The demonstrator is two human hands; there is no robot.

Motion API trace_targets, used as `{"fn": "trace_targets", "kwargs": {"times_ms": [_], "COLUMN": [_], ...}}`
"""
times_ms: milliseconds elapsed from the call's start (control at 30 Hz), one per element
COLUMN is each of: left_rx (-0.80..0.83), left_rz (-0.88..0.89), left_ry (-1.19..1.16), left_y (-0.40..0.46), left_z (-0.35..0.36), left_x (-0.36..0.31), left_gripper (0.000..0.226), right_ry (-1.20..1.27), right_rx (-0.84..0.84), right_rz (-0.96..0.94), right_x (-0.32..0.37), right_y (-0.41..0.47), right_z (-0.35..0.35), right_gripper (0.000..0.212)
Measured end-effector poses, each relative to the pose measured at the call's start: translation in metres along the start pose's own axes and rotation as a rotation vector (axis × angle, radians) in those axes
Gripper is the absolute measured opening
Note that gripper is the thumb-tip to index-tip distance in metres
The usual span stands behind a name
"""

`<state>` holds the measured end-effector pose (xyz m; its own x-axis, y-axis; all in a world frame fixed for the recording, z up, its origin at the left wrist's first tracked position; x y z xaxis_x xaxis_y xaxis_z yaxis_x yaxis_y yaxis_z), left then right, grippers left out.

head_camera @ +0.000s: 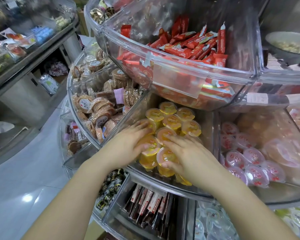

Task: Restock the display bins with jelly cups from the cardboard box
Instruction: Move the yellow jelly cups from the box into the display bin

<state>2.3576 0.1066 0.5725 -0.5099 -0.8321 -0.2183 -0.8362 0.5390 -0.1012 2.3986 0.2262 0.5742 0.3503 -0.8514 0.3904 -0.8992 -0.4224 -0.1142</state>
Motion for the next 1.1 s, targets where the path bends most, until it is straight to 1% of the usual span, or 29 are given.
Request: {"fn": "trace_targets", "kwargs": {"times_ms": [100,167,267,333,400,467,633,800,900,1000,1067,1100], "left_rx": [-0.066,-0.142,-0.23,-0.205,-0.136,-0.112,-0.191,-0.226,-0.349,-0.518,-0.648,-0.697], "left_rz": [-0.014,-0.032,-0.054,-0.053,-0.068,-0.082,-0.058,-0.046,-0.083,-0.183,-0.29,-0.363], "left_ry": [-0.075,-0.104,-0.076,-0.011,0.054,0.092,0.057,-0.051,-0.181,-0.357,-0.477,-0.53], "left_y": [-0.005,-0.012,-0.024,-0.028,-0.028,-0.024,-0.021,-0.03,-0.051,-0.095,-0.138,-0.163], "left_z": [-0.007,-0.014,-0.024,-0.024,-0.019,-0.017,-0.019,-0.021,-0.032,-0.042,-0.04,-0.034], "left_x": [0.002,0.004,0.011,0.015,0.018,0.02,0.021,0.025,0.028,0.043,0.059,0.068], "left_gripper": [0.05,0.047,0.043,0.043,0.049,0.05,0.037,0.039,0.036,0.028,0.021,0.018], "right_ry": [0.011,0.025,0.078,0.077,0.042,0.033,0.078,0.101,0.142,0.268,0.421,0.517], "right_rx": [-0.02,-0.051,-0.131,-0.096,-0.046,-0.034,-0.093,-0.061,-0.172,-0.278,-0.267,-0.217], "right_rz": [-0.008,-0.004,-0.027,-0.045,-0.054,-0.034,-0.022,-0.001,-0.013,-0.099,-0.195,-0.247], "right_x": [0.001,0.0,0.002,0.002,0.003,0.004,0.004,0.0,0.007,0.036,0.075,0.098], "right_y": [0.0,-0.004,-0.014,-0.017,-0.015,-0.012,-0.008,-0.008,-0.014,-0.018,-0.018,-0.016], "right_z": [-0.002,-0.007,-0.021,-0.02,-0.013,-0.01,-0.01,-0.011,-0.028,-0.043,-0.039,-0.029], "right_gripper": [0.066,0.065,0.053,0.048,0.048,0.048,0.045,0.053,0.044,0.027,0.022,0.02]}}
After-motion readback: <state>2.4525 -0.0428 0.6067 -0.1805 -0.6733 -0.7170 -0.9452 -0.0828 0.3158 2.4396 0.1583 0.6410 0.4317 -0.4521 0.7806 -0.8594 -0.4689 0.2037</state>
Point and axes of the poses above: each hand's wrist, its own y-axis towards the middle knuckle, its own z-axis out of the palm, x = y × z, the point moved 8 cm from there along y, towards the middle knuckle, and after that the axes turned 11 degrees about y, right-handed, at the moved point
